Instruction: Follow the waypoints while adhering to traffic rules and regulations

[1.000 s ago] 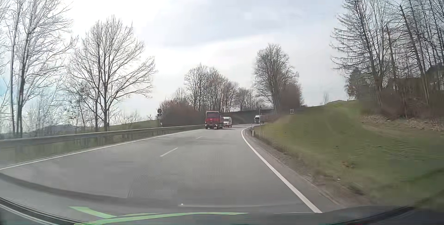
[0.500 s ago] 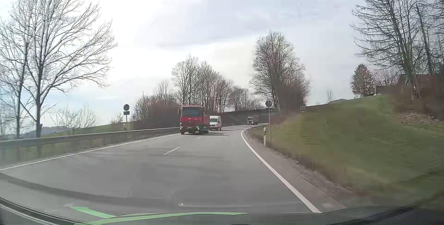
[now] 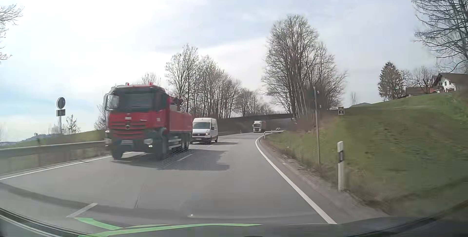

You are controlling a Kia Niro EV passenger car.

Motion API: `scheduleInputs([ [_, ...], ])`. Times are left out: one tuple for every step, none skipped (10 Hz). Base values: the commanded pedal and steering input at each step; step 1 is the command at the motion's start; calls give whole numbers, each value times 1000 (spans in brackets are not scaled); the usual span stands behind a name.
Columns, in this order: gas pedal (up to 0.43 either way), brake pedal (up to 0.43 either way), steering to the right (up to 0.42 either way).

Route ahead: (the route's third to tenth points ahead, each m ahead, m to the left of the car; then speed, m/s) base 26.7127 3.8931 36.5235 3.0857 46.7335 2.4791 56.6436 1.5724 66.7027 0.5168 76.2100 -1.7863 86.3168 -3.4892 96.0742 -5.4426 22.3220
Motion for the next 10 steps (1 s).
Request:
scheduleInputs([
  [177, 0, 11],
  [177, 0, 11],
  [189, 0, 12],
  [189, 0, 13],
  [189, 0, 14],
  [189, 0, 15],
  [189, 0, 16],
  [189, 0, 16],
  [189, 0, 16],
  [189, 0, 16],
])
